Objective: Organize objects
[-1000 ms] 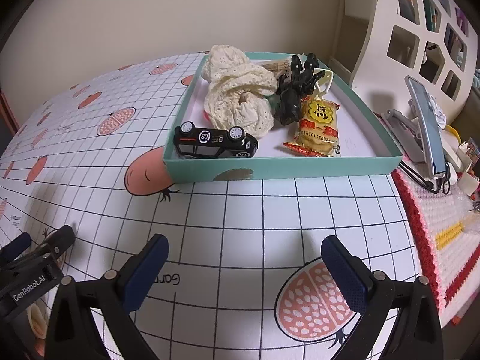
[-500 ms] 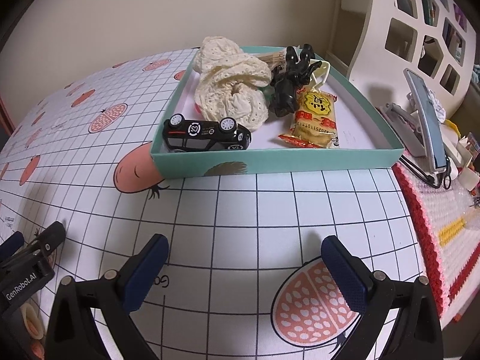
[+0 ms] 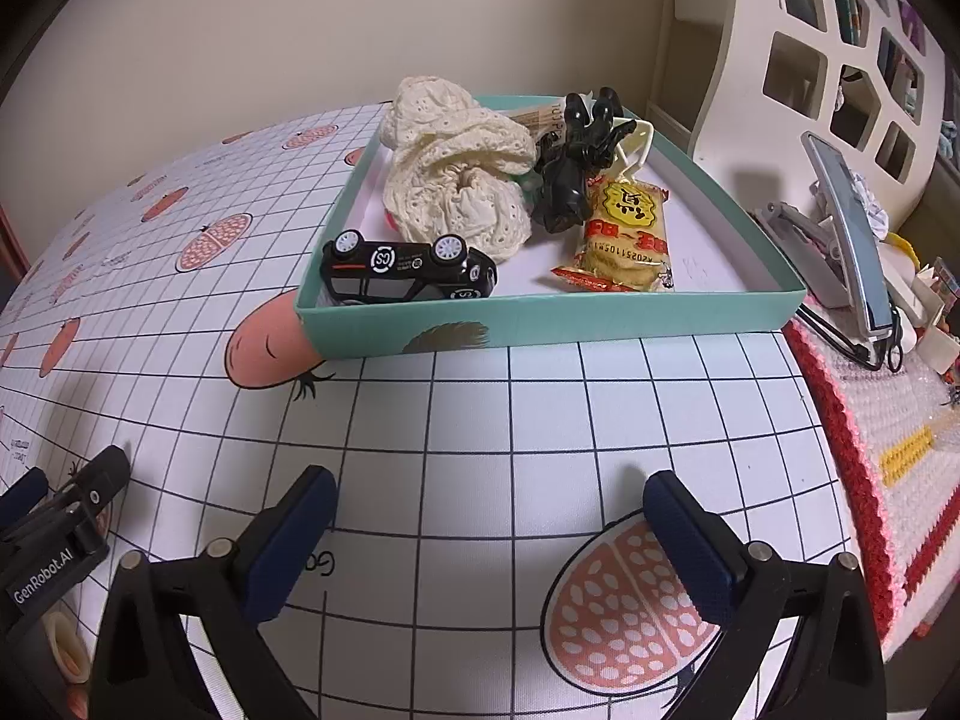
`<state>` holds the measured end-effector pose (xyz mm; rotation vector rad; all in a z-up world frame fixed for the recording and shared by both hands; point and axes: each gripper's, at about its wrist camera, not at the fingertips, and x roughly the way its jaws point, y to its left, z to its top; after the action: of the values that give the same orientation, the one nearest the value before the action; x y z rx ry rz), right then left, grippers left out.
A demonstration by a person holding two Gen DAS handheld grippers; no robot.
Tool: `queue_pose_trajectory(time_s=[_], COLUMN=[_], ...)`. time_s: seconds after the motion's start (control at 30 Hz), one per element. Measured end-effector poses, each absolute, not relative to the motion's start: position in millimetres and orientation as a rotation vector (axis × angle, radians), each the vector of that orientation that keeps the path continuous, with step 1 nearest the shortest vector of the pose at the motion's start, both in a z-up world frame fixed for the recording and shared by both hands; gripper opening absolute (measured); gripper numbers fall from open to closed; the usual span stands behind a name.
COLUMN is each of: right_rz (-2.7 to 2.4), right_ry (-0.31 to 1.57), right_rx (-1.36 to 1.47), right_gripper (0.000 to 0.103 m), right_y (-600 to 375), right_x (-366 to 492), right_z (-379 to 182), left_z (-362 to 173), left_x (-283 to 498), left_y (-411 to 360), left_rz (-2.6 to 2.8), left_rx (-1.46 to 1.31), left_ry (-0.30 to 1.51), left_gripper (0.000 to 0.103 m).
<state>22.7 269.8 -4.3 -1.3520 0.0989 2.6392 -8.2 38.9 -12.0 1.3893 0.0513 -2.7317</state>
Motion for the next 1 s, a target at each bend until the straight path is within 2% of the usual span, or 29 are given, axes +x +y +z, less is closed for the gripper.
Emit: queue_pose_trajectory(time_s=[1.0], right_rz=[2.639], right_ry=[0.099], right_rx=[-1.353], right_gripper=[0.103], right_y=[269.8], right_x=[22.6], right_z=[-2.2], left_z=[-12.0], left_x=[-7.9], left_y=[38.6], left_rz=[-2.735], left_rx=[1.39], left_ry=[0.049], left_gripper=[0.103])
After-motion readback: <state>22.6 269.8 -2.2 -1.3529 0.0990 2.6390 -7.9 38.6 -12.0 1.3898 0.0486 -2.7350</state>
